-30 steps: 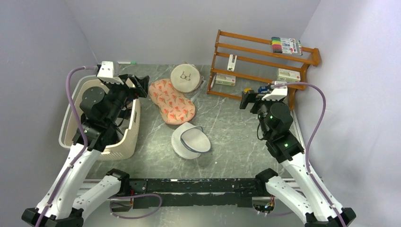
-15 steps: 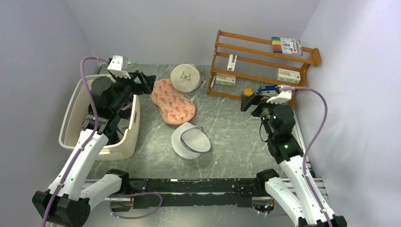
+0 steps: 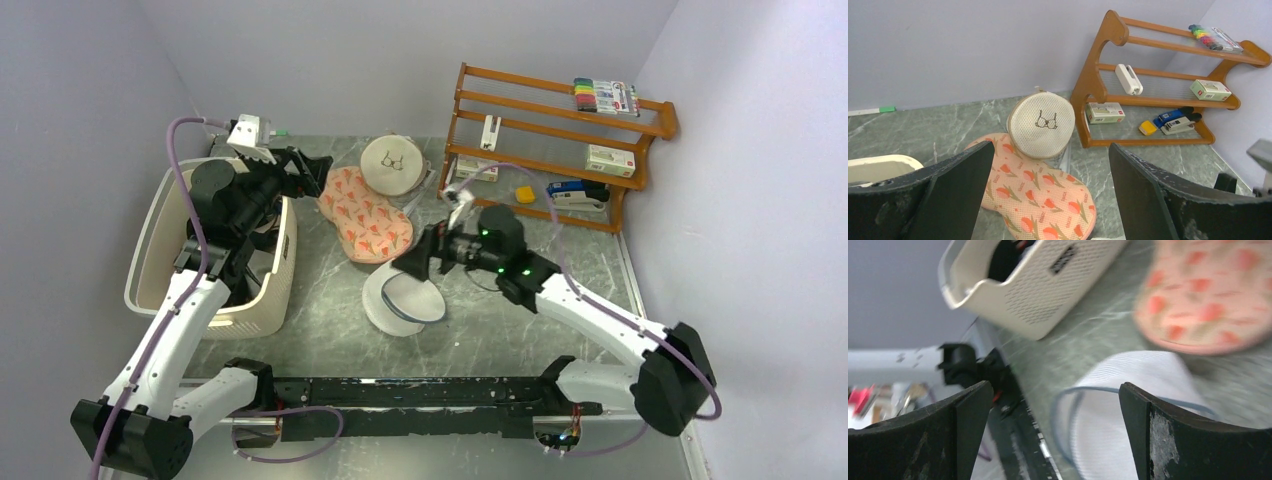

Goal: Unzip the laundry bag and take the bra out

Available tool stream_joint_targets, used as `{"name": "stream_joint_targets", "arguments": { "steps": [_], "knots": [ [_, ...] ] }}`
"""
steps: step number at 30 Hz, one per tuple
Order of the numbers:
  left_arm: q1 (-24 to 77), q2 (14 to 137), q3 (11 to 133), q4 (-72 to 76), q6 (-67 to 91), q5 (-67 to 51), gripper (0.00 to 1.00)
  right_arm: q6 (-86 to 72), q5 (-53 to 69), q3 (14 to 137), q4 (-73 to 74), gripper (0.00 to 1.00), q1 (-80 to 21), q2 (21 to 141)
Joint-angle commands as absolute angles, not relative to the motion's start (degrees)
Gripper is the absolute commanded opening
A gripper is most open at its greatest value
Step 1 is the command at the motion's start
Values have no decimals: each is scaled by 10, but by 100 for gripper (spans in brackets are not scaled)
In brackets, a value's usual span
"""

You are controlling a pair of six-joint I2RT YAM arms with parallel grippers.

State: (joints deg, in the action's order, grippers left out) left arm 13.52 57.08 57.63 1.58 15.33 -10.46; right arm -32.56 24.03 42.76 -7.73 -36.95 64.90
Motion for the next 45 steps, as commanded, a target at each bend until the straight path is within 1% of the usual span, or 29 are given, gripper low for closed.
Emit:
{"name": "stream_joint_targets", "arguments": {
  "steps": [1,5,9,15,21,24,27,30,33,39,42,45],
  "knots": [
    [128,568,581,39,155,-108,96,-312,309,489,-140,100,-477,686],
    [127,567,581,36,153,-90,97,-283,319,534,-137,100,-563,732],
    [127,563,577,38,152,-74,97,-274,311,566,-134,100,-616,790],
    [127,559,570,40,153,-51,97,-280,287,570,-132,100,-647,864],
    [126,557,567,41,153,-43,96,-278,246,628,-59,100,-663,954],
    [126,560,568,40,154,-42,97,-257,187,653,1,100,-664,993],
    [127,564,571,36,154,-40,96,-252,78,674,68,100,-665,1008],
    [127,564,572,34,153,-39,96,-271,-38,681,120,100,-663,1008],
    [127,562,570,37,152,-39,96,-280,-92,683,167,100,-653,1007],
    [126,566,570,37,152,-42,97,-306,-128,642,215,100,-586,983],
    [127,569,572,35,153,-45,96,-316,-119,607,225,100,-526,955],
    [126,570,572,35,154,-47,96,-318,-143,579,242,100,-466,922]
  ]
}}
